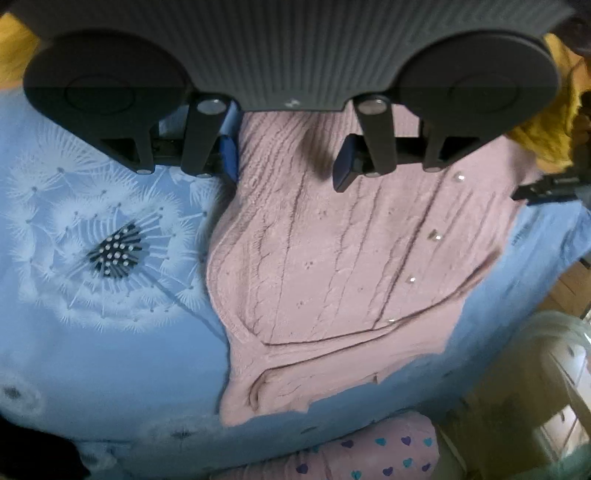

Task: Fold small clothes
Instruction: 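Move both open tools over the cardigan toward its hem, then close the left tool on the hem while the right tool grasps it too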

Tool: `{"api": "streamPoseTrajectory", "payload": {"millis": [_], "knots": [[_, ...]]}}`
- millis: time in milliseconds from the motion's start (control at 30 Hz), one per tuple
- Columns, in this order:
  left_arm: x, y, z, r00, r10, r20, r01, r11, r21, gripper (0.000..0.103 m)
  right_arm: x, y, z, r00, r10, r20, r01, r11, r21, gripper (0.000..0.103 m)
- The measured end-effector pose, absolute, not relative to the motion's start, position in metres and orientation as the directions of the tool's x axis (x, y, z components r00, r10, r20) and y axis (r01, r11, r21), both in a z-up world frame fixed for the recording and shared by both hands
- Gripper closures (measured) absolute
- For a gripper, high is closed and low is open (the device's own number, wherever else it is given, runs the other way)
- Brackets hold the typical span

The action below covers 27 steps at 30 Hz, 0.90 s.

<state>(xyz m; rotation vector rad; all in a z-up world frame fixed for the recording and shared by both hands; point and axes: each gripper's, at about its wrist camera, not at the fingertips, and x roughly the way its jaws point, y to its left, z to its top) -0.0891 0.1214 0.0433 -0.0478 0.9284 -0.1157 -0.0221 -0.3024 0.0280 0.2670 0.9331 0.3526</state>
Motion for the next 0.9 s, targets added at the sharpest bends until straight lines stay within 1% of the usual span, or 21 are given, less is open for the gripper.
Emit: {"api": "streamPoseTrajectory", "payload": {"millis": [300,433,600,733,767,833,867,900], "knots": [[-0.079,0.124,0.040,0.553,-0.170,-0.816,0.097,0.986,-0.139,0.023,-0.015,-0.303,0.026,0.510,0.448,-0.735,-0.185,0.891,0.415,0.048],[-0.075,0.121,0.040,0.529,-0.244,-0.813,0.126,0.970,-0.209,0.023,-0.008,-0.304,0.022,0.491,0.505,-0.710,-0.178,0.856,0.485,0.048],[-0.076,0.119,0.039,0.511,-0.259,-0.820,0.152,0.966,-0.211,0.023,-0.007,-0.300,0.021,0.469,0.516,-0.717,-0.191,0.851,0.488,0.048],[-0.069,0.116,0.038,0.494,-0.246,-0.834,0.156,0.969,-0.194,0.024,-0.005,-0.300,0.021,0.451,0.518,-0.726,-0.197,0.852,0.485,0.049],[-0.068,0.116,0.037,0.498,-0.239,-0.834,0.148,0.971,-0.190,0.026,-0.005,-0.299,0.021,0.448,0.518,-0.728,-0.200,0.852,0.483,0.049],[-0.066,0.114,0.037,0.516,-0.185,-0.836,0.119,0.982,-0.144,0.045,-0.003,-0.298,0.021,0.447,0.516,-0.731,-0.208,0.854,0.476,0.050],[-0.065,0.114,0.037,0.523,-0.172,-0.835,0.107,0.985,-0.136,0.048,-0.003,-0.297,0.021,0.450,0.511,-0.732,-0.215,0.858,0.467,0.054],[-0.065,0.115,0.038,0.528,-0.174,-0.831,0.095,0.985,-0.146,0.059,-0.003,-0.296,0.021,0.455,0.495,-0.740,-0.216,0.868,0.447,0.066]]}}
